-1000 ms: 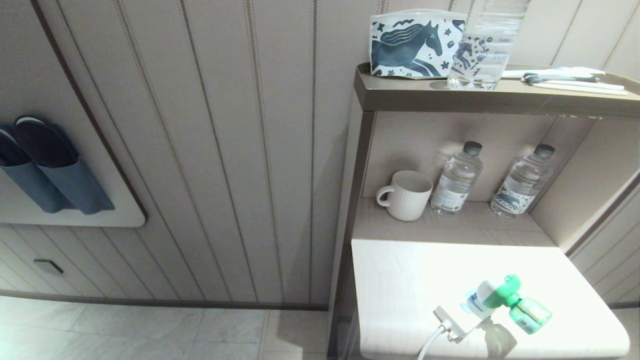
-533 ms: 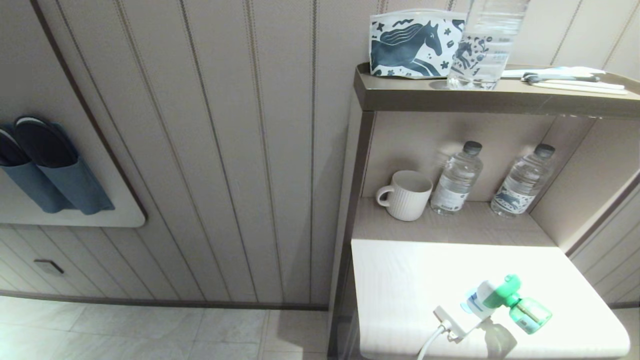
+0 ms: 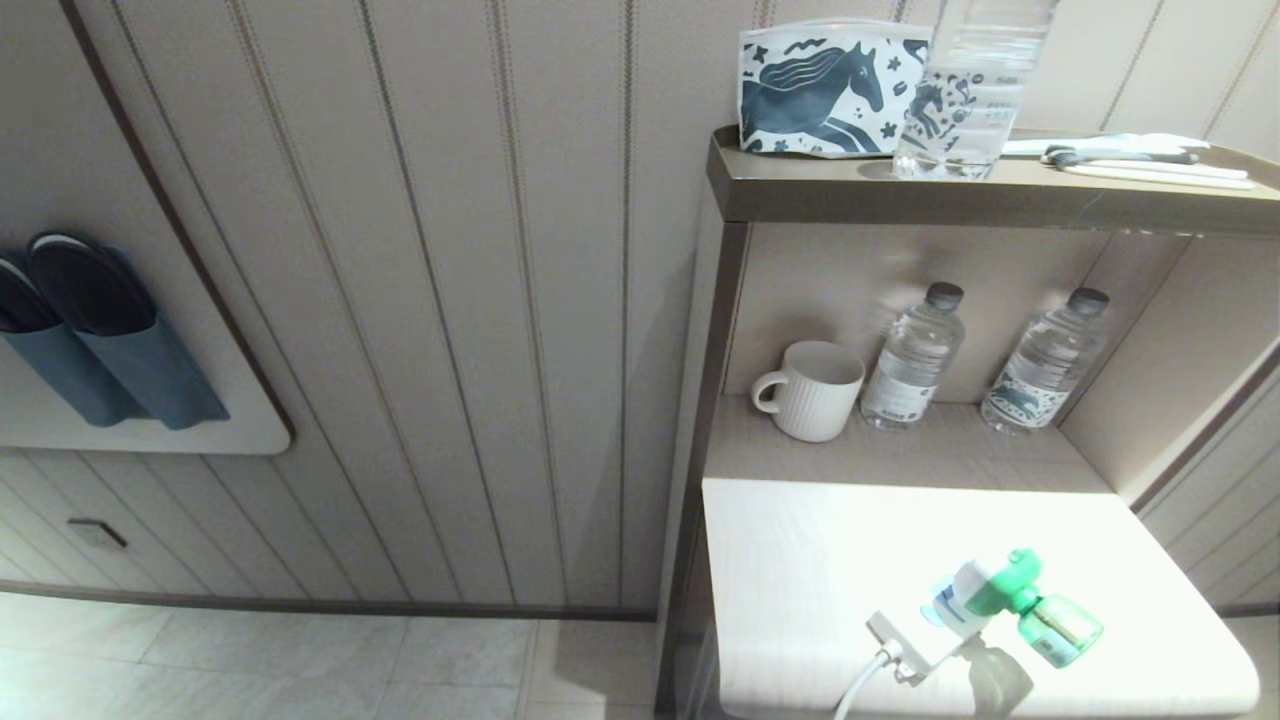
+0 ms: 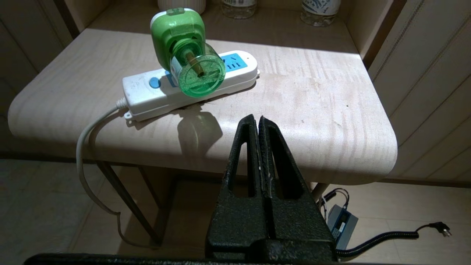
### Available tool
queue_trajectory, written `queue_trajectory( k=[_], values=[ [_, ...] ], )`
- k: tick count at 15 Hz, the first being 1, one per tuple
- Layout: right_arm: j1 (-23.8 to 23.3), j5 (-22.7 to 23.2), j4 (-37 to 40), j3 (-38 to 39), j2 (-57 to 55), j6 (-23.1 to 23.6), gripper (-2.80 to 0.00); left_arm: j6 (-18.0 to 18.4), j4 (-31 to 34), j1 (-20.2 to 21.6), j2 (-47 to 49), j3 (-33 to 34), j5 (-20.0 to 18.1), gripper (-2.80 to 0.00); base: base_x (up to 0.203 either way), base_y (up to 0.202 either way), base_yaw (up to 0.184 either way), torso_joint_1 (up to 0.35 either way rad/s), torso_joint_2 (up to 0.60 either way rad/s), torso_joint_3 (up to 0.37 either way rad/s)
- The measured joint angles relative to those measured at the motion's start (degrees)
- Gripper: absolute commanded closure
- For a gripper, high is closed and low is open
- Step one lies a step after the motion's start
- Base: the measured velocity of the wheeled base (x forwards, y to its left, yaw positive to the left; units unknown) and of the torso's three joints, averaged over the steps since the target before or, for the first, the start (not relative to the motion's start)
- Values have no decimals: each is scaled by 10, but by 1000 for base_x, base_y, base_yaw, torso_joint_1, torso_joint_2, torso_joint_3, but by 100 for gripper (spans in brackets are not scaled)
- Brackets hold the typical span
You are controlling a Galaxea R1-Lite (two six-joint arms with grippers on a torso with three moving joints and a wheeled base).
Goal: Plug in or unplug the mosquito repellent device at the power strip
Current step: Hold the socket with your left hand and unplug it with your right hand
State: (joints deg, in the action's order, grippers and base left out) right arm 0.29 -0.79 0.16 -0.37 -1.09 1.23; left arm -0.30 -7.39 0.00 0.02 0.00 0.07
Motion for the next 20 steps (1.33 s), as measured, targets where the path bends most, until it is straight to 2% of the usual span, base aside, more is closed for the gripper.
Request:
queue_trajectory(
  k=[13, 15, 17, 20],
  values=[
    [0, 0, 5, 2, 8, 4, 0, 0, 0, 0, 0, 0, 0, 0, 0, 0, 0, 0, 0, 0],
    [0, -1, 28, -4, 9, 4, 0, 0, 0, 0, 0, 0, 0, 0, 0, 0, 0, 0, 0, 0],
    [0, -1, 71, -29, 7, 10, 0, 0, 0, 0, 0, 0, 0, 0, 0, 0, 0, 0, 0, 0],
    [0, -3, 128, -142, -17, 13, 0, 0, 0, 0, 0, 0, 0, 0, 0, 0, 0, 0, 0, 0]
  ],
)
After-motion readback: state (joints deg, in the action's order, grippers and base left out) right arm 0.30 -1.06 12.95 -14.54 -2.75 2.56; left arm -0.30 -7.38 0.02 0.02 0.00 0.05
